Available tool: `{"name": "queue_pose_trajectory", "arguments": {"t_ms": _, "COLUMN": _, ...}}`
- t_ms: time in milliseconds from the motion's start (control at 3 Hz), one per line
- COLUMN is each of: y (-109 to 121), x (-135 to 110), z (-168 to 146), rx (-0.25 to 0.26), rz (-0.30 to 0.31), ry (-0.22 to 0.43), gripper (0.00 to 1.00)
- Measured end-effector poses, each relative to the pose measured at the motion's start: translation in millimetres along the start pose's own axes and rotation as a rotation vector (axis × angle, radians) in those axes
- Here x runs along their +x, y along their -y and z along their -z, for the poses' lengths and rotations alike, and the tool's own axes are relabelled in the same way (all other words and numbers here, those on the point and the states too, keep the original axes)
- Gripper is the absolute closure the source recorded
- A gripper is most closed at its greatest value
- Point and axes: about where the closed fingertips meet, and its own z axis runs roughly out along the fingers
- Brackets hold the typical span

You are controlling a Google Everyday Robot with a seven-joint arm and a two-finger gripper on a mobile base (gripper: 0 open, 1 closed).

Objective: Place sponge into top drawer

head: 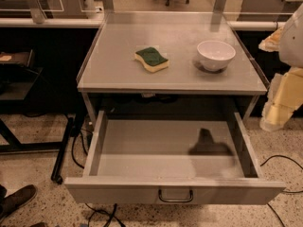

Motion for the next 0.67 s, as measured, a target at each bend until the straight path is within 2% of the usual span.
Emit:
{"name": "queue_pose_trajectory", "arguments": {"t_ms": 333, "y": 0, "x": 0, "z": 0, "rx": 0.0, "rz": 0.0, "ry": 0.0, "gripper": 0.0}}
{"name": "queue_pose_trajectory", "arguments": {"t_ms": 667, "y": 17, "x": -15, "z": -16, "rx": 0.009, "rz": -0.079, "ry": 0.017, "gripper": 0.0}}
